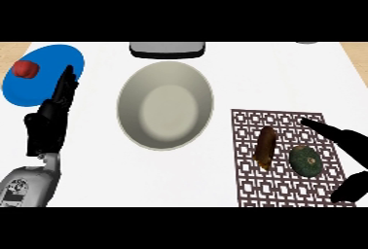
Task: Pick the squash from the placemat and place it in the bowl
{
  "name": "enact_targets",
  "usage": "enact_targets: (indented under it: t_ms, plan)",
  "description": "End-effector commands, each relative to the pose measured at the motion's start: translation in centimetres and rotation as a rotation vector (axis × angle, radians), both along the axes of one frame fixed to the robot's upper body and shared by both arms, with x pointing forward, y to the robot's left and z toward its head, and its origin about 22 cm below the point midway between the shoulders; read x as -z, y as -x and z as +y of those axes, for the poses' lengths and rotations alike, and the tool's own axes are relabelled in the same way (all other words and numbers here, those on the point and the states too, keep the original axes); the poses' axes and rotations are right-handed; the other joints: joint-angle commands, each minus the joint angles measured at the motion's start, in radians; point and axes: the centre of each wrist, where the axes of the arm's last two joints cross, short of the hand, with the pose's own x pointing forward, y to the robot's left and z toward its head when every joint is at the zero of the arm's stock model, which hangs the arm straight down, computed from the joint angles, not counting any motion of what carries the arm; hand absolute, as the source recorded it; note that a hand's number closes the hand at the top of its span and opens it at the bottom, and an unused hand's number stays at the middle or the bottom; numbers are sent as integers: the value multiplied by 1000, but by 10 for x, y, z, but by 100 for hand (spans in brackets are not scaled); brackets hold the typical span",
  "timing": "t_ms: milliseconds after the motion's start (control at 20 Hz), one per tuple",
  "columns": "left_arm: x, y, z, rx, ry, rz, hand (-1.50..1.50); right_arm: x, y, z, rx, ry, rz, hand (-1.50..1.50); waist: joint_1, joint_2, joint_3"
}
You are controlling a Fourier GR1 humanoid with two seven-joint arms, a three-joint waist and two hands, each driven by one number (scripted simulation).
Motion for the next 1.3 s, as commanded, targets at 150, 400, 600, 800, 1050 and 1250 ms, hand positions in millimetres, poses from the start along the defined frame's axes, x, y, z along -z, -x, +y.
enact_targets:
  t_ms: [150, 400, 600, 800, 1050, 1250]
  plan:
    - [-2, -12, 16, -4, -9, -29, 0, 17, -26, 0, -2, -11, 23, -150, 3, 2, 0]
    - [-15, 1, -13, 4, -4, 9, 0, 33, -5, 4, -14, 0, 22, -150, -3, -1, 0]
    - [-29, 0, 9, 7, -5, 7, 0, 65, -19, 12, -110, 55, 15, 150, 6, 1, 1]
    - [-8, -1, 11, -8, 11, -4, 0, 72, -23, 15, -105, 51, -71, 150, 2, 0, 0]
    - [-7, -15, -9, -12, -5, -6, 0, 65, -15, 17, -103, -3, -97, 150, -5, 0, 0]
    - [-23, 2, 18, 0, -5, 0, 0, 63, -8, 22, -120, -34, -144, 150, -3, -2, 0]
